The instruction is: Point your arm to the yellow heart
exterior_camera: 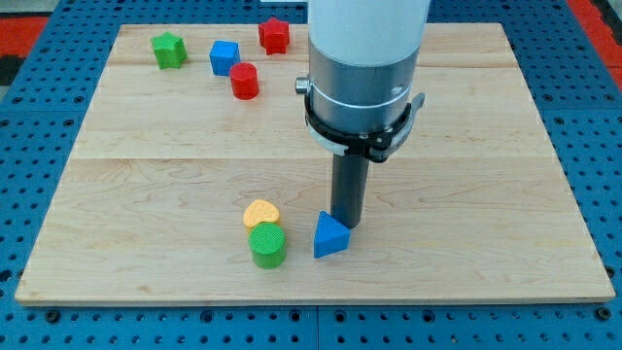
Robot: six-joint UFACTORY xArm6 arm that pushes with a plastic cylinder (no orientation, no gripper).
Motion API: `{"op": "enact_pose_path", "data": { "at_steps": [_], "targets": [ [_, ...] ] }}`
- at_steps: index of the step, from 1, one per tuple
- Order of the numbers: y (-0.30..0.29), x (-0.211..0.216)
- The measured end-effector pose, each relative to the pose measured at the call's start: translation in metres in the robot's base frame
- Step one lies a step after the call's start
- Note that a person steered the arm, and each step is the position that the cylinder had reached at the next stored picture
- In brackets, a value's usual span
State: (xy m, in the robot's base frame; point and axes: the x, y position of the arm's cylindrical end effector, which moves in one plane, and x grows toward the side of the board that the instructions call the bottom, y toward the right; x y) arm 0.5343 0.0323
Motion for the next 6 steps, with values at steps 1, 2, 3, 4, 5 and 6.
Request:
{"op": "enact_pose_path", "data": {
  "at_steps": [1, 2, 3, 4, 5, 6],
  "targets": [
    [0.0, 0.012],
    [0.0, 0.022],
    [0.0, 0.032],
    [0.003, 0.02],
    [0.003, -0.033],
    [-0.041, -0.055]
  ]
}}
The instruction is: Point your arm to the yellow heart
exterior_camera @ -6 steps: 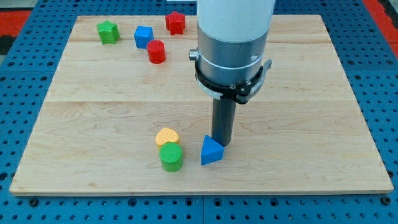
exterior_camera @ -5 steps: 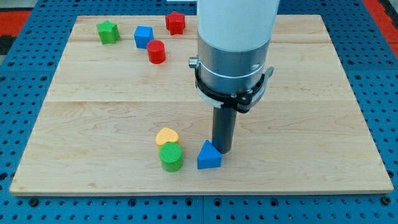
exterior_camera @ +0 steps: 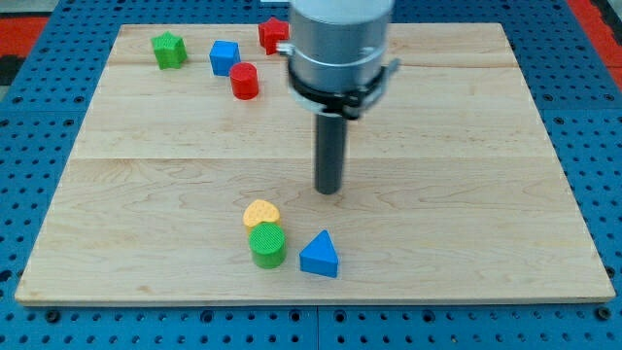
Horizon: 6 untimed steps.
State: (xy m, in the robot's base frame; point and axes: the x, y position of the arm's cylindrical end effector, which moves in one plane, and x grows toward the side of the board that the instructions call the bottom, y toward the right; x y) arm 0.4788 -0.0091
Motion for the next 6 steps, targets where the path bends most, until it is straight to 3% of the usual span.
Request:
{"op": "enact_pose_path", "data": {
  "at_steps": [2, 6],
  "targets": [
    [-0.156, -0.027],
    [-0.128, 0.077]
  ]
}}
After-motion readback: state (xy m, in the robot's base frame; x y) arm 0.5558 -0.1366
